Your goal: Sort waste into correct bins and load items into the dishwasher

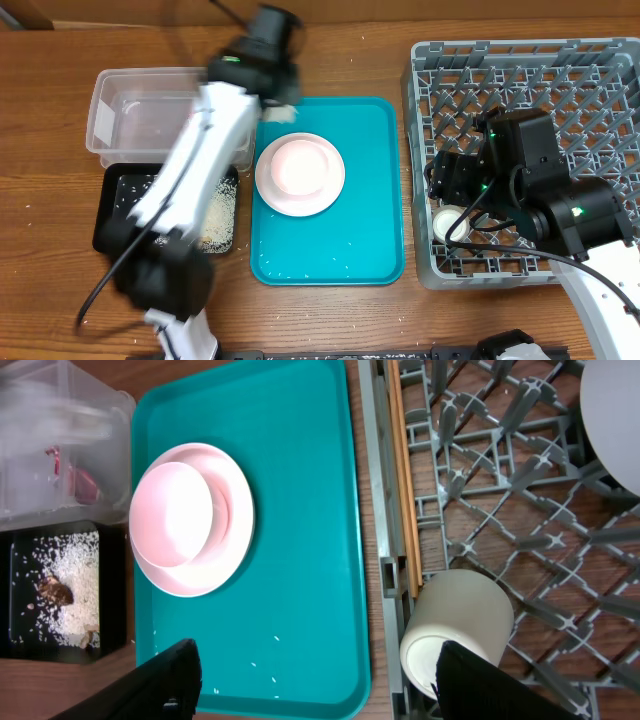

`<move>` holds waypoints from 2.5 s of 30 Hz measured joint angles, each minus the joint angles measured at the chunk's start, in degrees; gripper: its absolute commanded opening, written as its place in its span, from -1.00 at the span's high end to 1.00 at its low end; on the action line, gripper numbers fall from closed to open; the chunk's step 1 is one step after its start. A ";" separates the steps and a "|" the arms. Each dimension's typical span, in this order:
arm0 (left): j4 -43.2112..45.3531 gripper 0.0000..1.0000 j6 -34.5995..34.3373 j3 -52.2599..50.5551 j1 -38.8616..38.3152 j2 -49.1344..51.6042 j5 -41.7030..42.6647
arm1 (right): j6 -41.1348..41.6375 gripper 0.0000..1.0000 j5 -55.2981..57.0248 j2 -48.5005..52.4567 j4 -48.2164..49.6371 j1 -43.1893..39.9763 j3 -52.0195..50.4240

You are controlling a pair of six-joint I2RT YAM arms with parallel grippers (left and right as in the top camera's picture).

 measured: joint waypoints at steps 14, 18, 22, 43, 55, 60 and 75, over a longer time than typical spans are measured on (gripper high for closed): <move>-18.58 0.26 -2.25 -0.92 14.56 -0.26 2.14 | -0.26 -0.63 -0.02 0.00 0.46 0.00 0.00; -23.67 -0.15 -1.99 0.79 14.86 -6.56 3.34 | -0.46 -0.73 0.00 0.00 0.48 0.00 0.00; -29.09 -1.00 -1.05 1.84 12.22 -18.34 3.80 | -0.76 -1.00 -0.04 0.00 0.46 0.00 0.00; -32.48 -1.00 -1.03 3.02 8.79 -33.73 4.44 | -0.63 -1.00 -0.02 0.00 0.48 0.00 0.00; -14.45 -1.00 -0.07 -10.03 8.79 -46.71 1.92 | -0.66 -0.99 -0.02 0.00 0.55 0.00 0.00; 8.41 -1.00 2.84 -32.17 8.79 -61.18 3.19 | -0.66 -1.00 0.00 0.00 0.50 0.00 0.00; 22.47 -1.00 3.89 -71.21 10.05 -88.41 5.92 | -0.63 -1.00 -0.02 0.00 0.52 0.00 0.00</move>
